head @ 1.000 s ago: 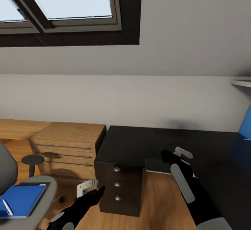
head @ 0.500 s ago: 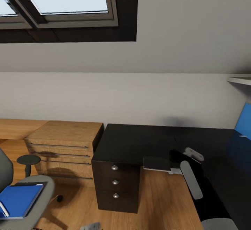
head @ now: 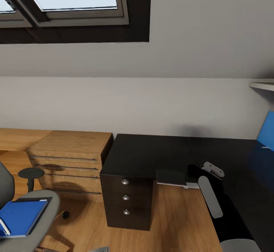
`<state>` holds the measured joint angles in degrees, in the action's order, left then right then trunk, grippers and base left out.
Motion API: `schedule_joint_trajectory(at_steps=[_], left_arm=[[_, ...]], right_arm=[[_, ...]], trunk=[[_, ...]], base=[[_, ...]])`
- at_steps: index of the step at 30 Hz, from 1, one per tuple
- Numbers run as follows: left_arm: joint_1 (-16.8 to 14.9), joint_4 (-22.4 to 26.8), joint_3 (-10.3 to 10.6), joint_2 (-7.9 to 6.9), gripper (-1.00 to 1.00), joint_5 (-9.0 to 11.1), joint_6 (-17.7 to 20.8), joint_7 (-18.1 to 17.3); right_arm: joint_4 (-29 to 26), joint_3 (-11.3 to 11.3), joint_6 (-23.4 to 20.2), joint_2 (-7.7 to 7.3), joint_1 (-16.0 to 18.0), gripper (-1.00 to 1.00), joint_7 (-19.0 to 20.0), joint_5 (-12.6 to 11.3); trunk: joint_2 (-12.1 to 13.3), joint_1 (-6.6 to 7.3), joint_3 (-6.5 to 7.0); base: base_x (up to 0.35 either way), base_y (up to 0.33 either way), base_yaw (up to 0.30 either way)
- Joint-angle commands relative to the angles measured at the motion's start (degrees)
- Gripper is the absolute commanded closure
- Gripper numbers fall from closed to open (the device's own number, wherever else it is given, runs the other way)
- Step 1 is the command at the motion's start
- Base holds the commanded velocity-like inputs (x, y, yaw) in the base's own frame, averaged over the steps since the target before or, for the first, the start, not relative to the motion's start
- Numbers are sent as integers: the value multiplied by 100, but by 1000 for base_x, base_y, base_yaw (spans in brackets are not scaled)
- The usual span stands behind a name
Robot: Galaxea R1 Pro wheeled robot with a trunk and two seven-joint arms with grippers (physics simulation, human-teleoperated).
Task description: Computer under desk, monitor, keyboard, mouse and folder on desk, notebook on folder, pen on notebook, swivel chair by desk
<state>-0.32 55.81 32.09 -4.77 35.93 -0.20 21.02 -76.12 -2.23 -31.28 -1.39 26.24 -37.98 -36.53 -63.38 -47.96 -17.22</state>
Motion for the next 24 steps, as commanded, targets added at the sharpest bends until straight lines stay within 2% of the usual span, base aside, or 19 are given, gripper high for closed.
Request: schedule_joint_trajectory(at_steps=[1,10,15,24], left_arm=[[-3,12,23,-7,-100,41,-3,43],[-3,-136,20,-9,-100,39,-6,49],[-3,-164,18,-11,-100,28,-11,51],[-3,-167,9,-22,-100,19,-21,43]], right_arm=[[-8,3,0,-2,4,100,-53,-65],[-10,-3,16,-2,4,100,-54,-50],[18,-41,36,-2,4,100,-38,-62],[450,-206,102,-15,4,100,7,-60]], trunk=[[-5,-1,-7],[-5,-1,-9],[-5,-1,-9],[-5,-1,-26]], base=[[0,0,0],[0,0,-25],[0,0,-228],[0,0,-261]])
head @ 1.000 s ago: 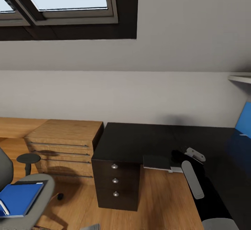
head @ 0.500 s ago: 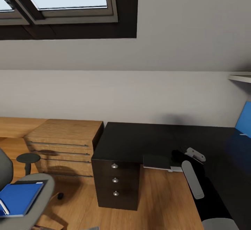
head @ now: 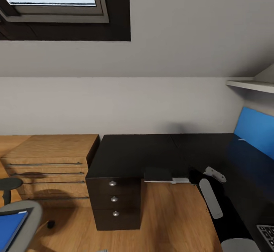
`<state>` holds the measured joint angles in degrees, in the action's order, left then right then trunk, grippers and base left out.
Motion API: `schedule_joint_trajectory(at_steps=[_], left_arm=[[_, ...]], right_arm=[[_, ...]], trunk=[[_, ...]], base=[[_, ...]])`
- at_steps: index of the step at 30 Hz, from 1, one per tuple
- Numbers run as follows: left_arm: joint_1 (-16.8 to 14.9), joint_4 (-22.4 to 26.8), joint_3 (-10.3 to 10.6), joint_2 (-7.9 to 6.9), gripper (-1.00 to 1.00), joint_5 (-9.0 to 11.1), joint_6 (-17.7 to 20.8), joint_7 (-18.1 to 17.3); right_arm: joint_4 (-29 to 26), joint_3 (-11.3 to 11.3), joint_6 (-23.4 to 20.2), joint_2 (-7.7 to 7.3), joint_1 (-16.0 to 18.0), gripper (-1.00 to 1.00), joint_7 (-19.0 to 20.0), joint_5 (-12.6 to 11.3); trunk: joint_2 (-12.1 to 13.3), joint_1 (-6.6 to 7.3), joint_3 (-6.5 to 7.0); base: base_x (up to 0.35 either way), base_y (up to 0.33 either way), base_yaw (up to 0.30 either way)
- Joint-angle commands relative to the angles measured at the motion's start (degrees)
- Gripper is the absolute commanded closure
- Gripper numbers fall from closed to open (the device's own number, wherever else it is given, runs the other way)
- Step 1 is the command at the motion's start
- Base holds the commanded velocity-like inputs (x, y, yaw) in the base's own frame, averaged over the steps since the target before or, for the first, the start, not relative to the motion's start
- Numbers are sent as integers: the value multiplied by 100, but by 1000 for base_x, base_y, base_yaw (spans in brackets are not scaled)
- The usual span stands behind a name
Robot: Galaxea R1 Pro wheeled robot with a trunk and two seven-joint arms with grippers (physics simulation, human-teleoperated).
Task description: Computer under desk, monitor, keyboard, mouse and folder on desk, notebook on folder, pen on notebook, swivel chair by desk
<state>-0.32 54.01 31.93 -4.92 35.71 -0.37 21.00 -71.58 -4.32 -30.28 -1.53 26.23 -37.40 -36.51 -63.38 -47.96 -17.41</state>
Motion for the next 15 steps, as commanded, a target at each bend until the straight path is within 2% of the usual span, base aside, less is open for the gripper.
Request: schedule_joint_trajectory(at_steps=[1,9,15], left_arm=[[-3,13,25,-8,-100,42,-4,44],[-3,13,24,-9,-100,42,-7,44],[-3,13,24,-8,-100,47,-7,52]], right_arm=[[29,1,17,-6,5,100,-51,-61],[340,-5,277,-90,6,100,-42,-35],[315,14,294,-118,5,100,-36,-33]], trunk=[[-5,-1,-10],[-5,-1,-50],[-5,-1,-56]], base=[[0,0,-259],[0,0,-214],[0,0,-34]])
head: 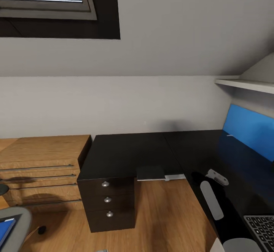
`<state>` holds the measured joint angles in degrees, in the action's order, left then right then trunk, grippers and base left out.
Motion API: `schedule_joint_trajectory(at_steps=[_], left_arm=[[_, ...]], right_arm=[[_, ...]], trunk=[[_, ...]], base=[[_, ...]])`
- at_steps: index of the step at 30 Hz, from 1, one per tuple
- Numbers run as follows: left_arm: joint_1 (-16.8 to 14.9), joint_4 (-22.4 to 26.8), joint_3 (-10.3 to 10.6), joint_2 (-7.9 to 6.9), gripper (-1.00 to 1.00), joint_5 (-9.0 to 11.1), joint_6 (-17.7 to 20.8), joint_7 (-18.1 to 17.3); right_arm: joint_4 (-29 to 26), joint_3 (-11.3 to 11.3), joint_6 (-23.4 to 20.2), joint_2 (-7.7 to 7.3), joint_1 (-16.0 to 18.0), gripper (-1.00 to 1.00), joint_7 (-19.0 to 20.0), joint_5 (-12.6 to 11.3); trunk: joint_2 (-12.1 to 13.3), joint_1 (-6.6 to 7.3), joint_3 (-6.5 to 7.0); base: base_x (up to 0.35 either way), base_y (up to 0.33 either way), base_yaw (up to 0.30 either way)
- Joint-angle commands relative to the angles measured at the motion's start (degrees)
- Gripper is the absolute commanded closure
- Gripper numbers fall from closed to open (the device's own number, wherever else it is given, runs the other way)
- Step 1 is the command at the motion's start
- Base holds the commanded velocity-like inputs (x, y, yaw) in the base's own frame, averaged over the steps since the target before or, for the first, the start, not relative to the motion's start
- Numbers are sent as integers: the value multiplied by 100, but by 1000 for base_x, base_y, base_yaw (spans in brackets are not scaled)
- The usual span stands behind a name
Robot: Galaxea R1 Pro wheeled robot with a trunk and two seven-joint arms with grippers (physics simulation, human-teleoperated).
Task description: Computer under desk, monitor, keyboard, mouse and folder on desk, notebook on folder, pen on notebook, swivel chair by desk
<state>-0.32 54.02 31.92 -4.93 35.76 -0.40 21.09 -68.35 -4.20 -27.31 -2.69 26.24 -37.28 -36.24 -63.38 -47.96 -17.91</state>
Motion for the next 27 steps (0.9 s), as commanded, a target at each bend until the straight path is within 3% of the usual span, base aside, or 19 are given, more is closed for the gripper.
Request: schedule_joint_trajectory(at_steps=[1,11,17,27], left_arm=[[-3,13,24,-5,-100,48,-2,47],[-3,5,24,0,-100,77,5,59],[-3,-218,33,17,-100,44,-13,79],[-3,-248,60,27,-100,62,-15,71]], right_arm=[[-14,5,-2,-3,4,100,-45,-59],[-148,8,-32,11,4,100,-76,-74],[-170,5,-19,14,4,100,-85,-67],[-162,25,-11,13,4,100,-93,-59]], trunk=[[-5,-1,-7],[-5,-1,-7],[-5,-1,-7],[-5,-1,-7]], base=[[0,0,-4],[0,0,-1],[199,115,-4],[32,13,-215]])
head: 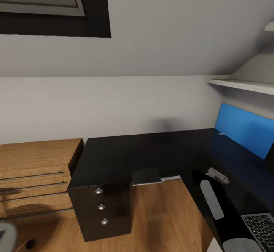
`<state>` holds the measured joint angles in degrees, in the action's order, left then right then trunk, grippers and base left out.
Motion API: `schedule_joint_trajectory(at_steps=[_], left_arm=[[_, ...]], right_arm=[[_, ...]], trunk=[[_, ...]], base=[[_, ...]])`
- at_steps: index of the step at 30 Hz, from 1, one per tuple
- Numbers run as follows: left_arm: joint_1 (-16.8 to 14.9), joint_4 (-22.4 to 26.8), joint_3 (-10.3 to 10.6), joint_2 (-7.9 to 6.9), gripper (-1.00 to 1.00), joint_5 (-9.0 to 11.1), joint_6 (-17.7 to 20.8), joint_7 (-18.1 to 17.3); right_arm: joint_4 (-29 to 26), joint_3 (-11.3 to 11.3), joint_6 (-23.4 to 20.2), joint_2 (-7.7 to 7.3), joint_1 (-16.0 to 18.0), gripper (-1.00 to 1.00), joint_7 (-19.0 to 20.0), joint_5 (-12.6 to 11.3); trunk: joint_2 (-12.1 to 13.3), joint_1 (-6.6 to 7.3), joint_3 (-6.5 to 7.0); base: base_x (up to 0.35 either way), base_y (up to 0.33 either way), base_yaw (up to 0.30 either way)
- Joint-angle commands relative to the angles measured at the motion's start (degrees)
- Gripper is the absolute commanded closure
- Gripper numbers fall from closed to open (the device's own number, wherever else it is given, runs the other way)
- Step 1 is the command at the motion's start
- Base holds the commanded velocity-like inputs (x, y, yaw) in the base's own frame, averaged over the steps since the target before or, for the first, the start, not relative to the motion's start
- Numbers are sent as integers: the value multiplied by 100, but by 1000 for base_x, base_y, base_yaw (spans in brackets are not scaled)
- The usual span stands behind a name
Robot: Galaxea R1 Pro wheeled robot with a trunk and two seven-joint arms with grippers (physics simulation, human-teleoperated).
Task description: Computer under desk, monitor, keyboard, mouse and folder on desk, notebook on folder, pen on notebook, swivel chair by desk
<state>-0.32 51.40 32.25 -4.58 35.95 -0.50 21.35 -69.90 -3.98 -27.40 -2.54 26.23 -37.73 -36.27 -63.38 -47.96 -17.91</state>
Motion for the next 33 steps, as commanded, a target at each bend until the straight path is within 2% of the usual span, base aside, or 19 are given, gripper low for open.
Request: schedule_joint_trajectory(at_steps=[1,11,17,22,25,29,31,33], left_arm=[[-3,11,27,-6,-100,44,-4,45],[-3,10,20,-7,-100,38,-6,45],[-3,18,-6,-17,-100,18,-11,45],[-3,18,7,-17,-100,18,-11,45],[-3,18,9,-17,-100,18,-11,45],[-3,20,9,-14,-100,18,-11,45],[-3,25,9,-16,-100,18,-11,45],[-3,26,9,-16,-100,18,-11,42]], right_arm=[[-6,2,0,-1,5,100,-44,-56],[4,-41,15,-7,5,100,-42,-66],[11,-250,15,-180,5,100,10,-72],[28,-274,65,-232,5,100,26,-39],[112,-269,150,-355,5,100,30,-32],[156,-231,177,-398,11,100,56,28],[199,-212,214,-407,12,100,165,259],[358,-181,410,-411,29,100,497,816]], trunk=[[-5,-1,-7],[-5,-1,-5],[-5,-1,20],[-5,-1,40],[-5,-1,49],[-5,-1,54],[-5,-1,54],[-5,-1,55]], base=[[0,0,-141],[0,0,-33],[0,0,-229],[0,0,-247],[0,0,-234],[0,0,-89],[0,0,-28],[0,0,-11]])
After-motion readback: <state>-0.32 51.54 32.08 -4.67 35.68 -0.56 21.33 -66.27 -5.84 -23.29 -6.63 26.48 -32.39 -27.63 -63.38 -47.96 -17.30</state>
